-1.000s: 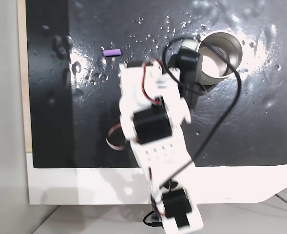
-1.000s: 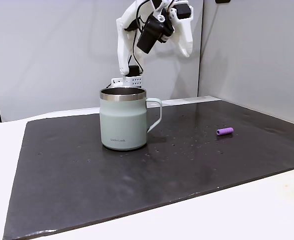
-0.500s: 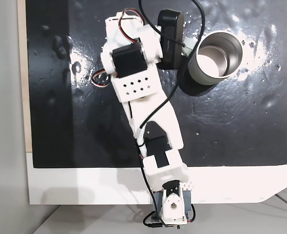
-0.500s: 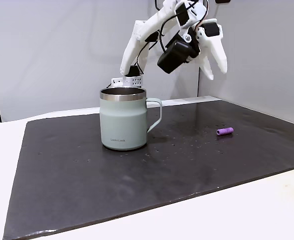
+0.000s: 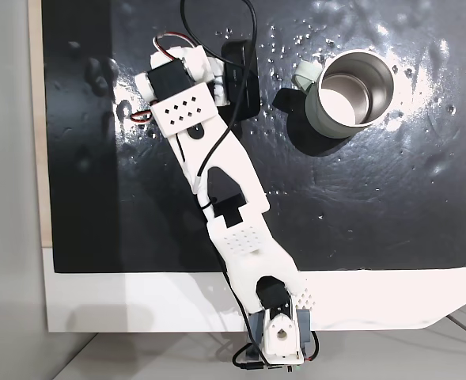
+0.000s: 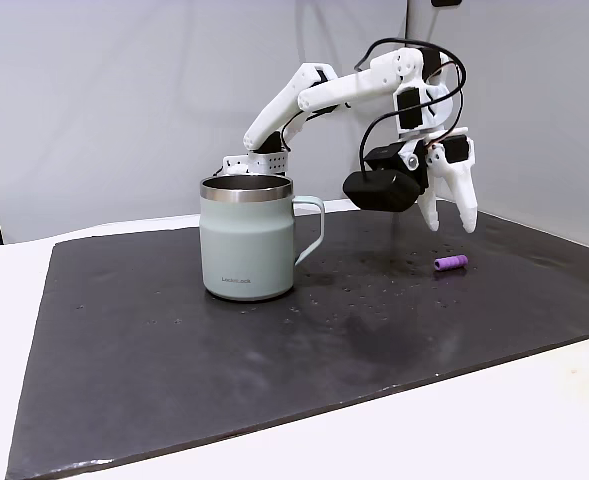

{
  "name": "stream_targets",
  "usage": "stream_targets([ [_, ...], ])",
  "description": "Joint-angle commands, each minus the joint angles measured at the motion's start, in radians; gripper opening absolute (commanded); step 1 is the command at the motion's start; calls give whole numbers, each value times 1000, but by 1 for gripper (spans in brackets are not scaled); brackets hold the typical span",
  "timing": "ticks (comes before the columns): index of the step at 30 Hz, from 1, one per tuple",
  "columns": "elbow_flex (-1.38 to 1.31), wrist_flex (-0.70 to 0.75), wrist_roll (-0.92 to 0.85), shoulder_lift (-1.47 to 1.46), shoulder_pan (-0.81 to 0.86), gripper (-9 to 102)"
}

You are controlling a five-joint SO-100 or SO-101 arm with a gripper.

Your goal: Grasp a pengrip and put it in the cup.

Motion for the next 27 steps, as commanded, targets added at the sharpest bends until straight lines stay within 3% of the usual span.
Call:
stream_targets([
  [1,-78,-15,20,-23,3,23],
  [13,-296,-29,-5,-262,-3,20],
  [27,-336,-3,-18,-353,-11,0],
])
